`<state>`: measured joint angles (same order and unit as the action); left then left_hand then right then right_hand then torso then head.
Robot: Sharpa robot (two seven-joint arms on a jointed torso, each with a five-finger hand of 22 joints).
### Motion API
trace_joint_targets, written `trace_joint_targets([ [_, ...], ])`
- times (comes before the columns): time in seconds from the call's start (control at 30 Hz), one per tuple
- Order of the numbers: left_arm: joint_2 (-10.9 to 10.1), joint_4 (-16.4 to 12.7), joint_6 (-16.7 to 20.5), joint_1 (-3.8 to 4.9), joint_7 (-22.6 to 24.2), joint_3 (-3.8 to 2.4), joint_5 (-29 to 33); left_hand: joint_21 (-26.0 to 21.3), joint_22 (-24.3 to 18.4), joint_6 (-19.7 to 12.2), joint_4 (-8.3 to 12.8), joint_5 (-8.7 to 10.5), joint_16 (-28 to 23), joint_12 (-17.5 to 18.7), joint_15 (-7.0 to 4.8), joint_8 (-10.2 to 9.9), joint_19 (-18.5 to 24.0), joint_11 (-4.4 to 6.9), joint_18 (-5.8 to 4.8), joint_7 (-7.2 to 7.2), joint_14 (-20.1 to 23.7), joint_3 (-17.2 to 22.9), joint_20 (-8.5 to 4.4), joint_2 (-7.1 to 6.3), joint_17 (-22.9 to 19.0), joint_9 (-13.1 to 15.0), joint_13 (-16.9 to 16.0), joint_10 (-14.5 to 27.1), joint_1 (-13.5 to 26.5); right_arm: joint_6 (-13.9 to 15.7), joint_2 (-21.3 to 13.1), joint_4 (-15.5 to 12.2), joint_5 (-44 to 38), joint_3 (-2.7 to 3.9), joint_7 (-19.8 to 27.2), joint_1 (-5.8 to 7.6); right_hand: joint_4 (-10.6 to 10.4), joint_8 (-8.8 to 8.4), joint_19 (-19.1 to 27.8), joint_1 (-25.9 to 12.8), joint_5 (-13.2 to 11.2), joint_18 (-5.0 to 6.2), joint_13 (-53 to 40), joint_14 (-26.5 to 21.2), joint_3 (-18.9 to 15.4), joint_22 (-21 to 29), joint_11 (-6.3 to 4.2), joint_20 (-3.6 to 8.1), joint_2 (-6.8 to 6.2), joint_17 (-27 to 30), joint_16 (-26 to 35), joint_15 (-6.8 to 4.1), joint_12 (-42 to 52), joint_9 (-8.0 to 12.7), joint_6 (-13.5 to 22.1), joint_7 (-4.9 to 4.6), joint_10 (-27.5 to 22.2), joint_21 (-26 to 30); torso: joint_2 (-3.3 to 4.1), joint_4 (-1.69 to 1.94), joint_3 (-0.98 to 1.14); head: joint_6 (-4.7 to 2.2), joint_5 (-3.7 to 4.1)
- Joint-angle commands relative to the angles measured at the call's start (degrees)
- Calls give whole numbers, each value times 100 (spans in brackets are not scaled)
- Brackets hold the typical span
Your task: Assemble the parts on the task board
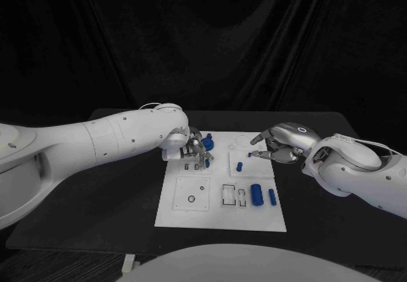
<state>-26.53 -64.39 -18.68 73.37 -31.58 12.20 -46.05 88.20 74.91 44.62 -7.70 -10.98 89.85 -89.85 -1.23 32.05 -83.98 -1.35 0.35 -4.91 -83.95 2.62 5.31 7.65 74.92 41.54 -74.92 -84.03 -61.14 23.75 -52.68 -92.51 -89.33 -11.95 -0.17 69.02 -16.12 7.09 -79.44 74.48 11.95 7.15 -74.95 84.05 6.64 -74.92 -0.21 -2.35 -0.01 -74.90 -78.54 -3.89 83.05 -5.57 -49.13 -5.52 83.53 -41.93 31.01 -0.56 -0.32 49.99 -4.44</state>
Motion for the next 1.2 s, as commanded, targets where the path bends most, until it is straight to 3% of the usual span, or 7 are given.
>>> trace_joint_targets([
  [0.03,25,17,-83,-14,64,-7,10,-31,1121,-47,9,-31,15,-15,-53,16,-207,46,83,12,-605,53,-53,36,1508,29,-1508,-597,-29,44,6,4,-12,3,-23,-16,34,-27,-43,-25,20,23,-719,337,-8,-481,2,-8,-13,-344,-20,-1,26,7,-21,2,54,-12,-2,3,-1,1,-3],
  [1.2,155,138,-172,-26,124,-7,9,-61,1085,-35,138,-56,15,-15,-74,-1,-169,69,95,38,-605,205,-72,54,1508,192,-1508,-597,-111,-119,-1,-12,73,3,-72,-17,34,-25,-43,-24,24,26,-704,336,1,-477,6,-10,-2,-332,-8,3,15,9,-35,-4,44,19,-2,7,0,1,9],
])
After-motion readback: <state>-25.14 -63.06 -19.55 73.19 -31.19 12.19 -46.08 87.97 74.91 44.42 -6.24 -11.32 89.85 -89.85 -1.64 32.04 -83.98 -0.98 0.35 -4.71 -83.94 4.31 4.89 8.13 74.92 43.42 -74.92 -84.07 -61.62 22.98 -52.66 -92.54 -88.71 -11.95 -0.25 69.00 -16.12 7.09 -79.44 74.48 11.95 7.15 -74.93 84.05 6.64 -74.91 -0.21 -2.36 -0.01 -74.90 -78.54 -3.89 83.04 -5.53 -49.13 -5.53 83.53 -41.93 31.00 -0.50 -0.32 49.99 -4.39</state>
